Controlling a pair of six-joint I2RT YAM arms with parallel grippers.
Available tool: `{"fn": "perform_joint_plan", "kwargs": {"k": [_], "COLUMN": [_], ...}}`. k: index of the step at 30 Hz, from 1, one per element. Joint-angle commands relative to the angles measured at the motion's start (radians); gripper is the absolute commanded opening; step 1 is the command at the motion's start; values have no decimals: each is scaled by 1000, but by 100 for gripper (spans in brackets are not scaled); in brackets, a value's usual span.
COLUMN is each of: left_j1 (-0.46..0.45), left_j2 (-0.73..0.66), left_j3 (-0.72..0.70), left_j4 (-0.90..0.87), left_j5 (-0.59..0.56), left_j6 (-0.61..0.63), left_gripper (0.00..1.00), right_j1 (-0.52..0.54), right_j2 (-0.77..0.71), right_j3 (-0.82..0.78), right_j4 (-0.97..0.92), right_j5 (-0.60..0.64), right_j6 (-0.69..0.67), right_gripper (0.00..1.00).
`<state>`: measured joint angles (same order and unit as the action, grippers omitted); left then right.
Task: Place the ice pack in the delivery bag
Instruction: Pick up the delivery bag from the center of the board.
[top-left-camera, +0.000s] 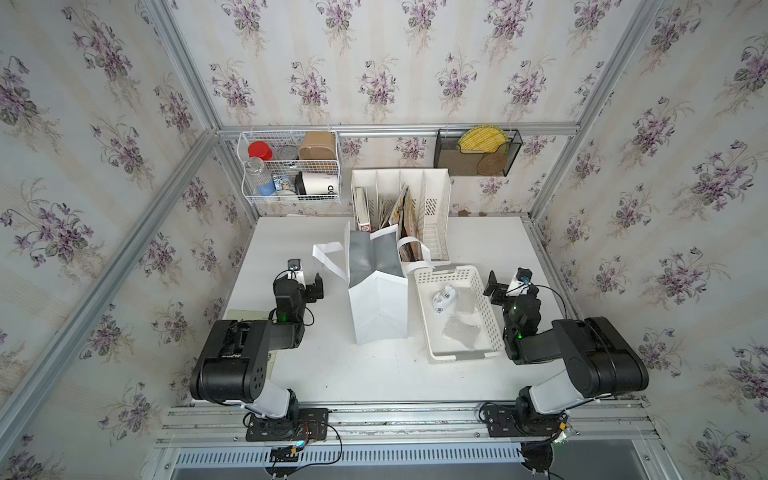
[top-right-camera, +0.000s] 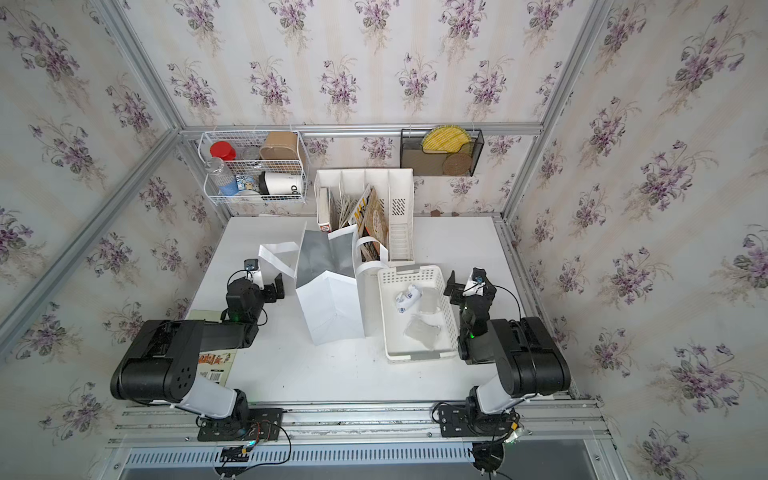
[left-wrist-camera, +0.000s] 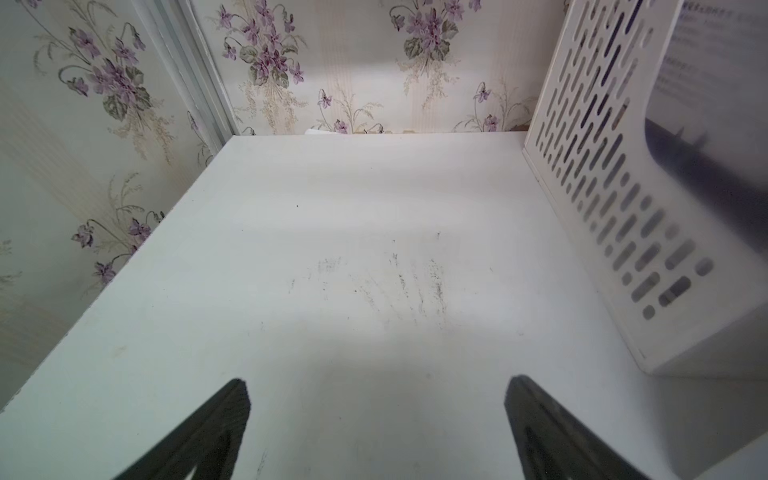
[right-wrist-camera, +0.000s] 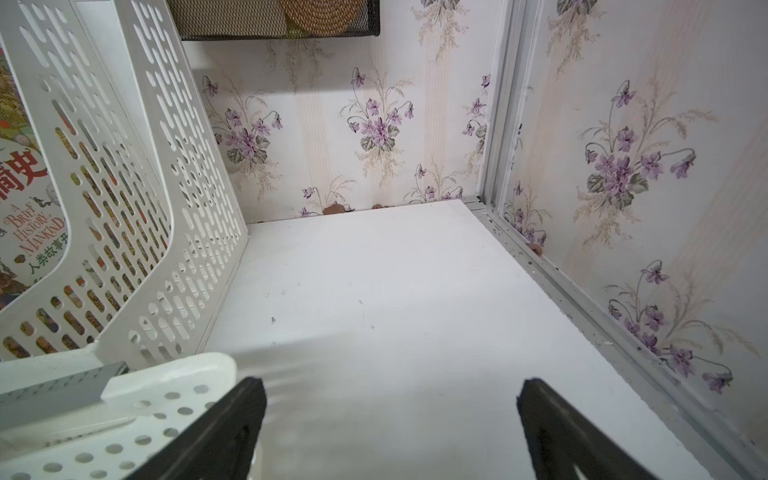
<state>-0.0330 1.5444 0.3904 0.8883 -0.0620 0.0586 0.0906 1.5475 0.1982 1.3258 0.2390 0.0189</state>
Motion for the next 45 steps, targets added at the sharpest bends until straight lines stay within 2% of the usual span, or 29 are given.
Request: {"fn": "perform_joint_plan", "kwargs": {"k": [1, 9, 12, 15, 18, 20, 22, 24, 26, 28, 30, 32, 35, 40, 43, 45], "left_j1": [1, 2, 1, 1, 2, 4, 5, 7, 6, 7, 6, 7, 7, 7, 5, 2], "left_j2": [2, 1, -10, -135, -418, -574, -695, -803, -891, -969, -1023, -1050, -1029, -885, -821, -790], "left_j3": [4, 2, -16, -68, -31, 43, 138, 190, 176, 174, 218, 287, 440, 793, 943, 1003], "left_j4": [4, 7, 41, 23, -353, -659, -993, -1151, -1140, -1191, -1288, -1394, -1525, -1825, -1899, -1885], "left_j5": [29, 30, -12, -78, -176, -237, -251, -205, -92, -42, -8, 31, 88, 177, 283, 378], "left_j6": [18, 18, 6, -19, -160, -339, -533, -623, -630, -708, -768, -787, -718, -590, -563, -575], "left_gripper": [100, 100, 100, 100, 100, 100, 100, 100, 100, 100, 100, 98, 94, 86, 81, 76], "right_j1": [-1, 0, 1, 3, 2, 3, 2, 1, 1, 0, 1, 1, 1, 4, 26, 77], "right_j2": [-1, 0, -6, -92, -331, -458, -557, -617, -638, -647, -644, -633, -596, -538, -500, -468], "right_j3": [2, 2, -8, -55, -42, 30, 115, 231, 319, 360, 421, 505, 644, 866, 970, 1053], "right_j4": [24, 24, 38, 57, -233, -558, -848, -1206, -1442, -1509, -1604, -1689, -1776, -1887, -1912, -1938], "right_j5": [-1, -1, -9, -35, 26, 56, 84, 111, 99, 14, -63, -167, -317, -524, -574, -532], "right_j6": [-4, -4, -11, -22, 84, 180, 301, 440, 553, 590, 645, 643, 599, 551, 552, 545], "right_gripper": [100, 100, 100, 100, 100, 100, 100, 100, 100, 100, 100, 100, 100, 100, 100, 100]}}
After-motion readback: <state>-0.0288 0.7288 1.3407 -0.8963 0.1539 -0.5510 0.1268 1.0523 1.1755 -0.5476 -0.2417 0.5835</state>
